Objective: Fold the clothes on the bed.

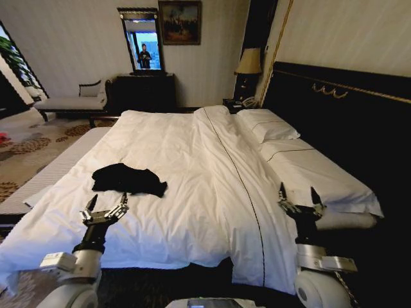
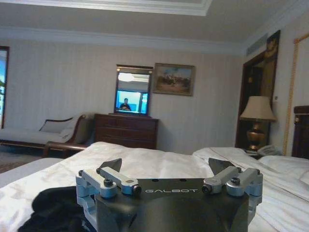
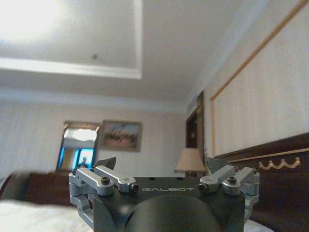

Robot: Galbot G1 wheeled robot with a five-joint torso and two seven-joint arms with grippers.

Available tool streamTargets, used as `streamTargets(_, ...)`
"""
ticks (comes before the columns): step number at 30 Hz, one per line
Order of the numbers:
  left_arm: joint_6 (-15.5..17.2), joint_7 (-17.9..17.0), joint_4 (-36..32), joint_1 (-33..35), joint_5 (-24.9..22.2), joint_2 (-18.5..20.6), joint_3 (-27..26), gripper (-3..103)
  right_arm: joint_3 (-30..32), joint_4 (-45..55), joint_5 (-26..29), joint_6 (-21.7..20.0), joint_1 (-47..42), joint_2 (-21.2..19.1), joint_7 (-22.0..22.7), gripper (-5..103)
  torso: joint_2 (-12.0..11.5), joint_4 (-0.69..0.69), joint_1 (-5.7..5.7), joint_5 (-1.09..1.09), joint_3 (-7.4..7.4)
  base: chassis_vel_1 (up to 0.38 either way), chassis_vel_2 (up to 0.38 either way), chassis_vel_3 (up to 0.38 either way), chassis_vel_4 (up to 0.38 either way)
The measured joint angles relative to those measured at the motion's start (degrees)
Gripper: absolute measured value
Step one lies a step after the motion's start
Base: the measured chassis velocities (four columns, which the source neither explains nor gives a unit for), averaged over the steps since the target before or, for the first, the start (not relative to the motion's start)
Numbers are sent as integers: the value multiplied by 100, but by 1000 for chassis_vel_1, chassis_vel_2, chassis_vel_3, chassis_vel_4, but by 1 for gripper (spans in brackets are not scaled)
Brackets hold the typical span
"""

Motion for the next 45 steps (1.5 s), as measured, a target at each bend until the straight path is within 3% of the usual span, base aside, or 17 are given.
streamTargets(3,-121,106,1,44,185,-36,126,100,-81,181,518,-536,-126,-366,264,100,0,-1,0,1,0,0,0,0,0)
streamTargets(4,-121,106,1,44,185,-36,126,100,-81,181,518,-536,-126,-366,264,100,0,-1,0,1,0,0,0,0,0)
streamTargets(7,-172,159,2,49,275,-127,345,100,-55,414,1030,-1045,-169,-888,506,100,0,1,0,-1,0,0,0,0,0)
streamTargets(12,-217,197,2,42,363,-205,518,100,-27,566,1511,-1252,-211,-1283,709,100,0,0,0,0,0,0,0,0,0)
streamTargets(19,-209,163,2,-58,505,-315,716,100,203,361,1616,-645,-243,-1516,257,100,0,-1,0,-1,0,0,0,0,0)
streamTargets(45,-328,94,203,-127,903,-326,945,100,-69,-96,1320,-496,-59,-1217,294,100,0,-1,0,-1,0,0,0,0,0)
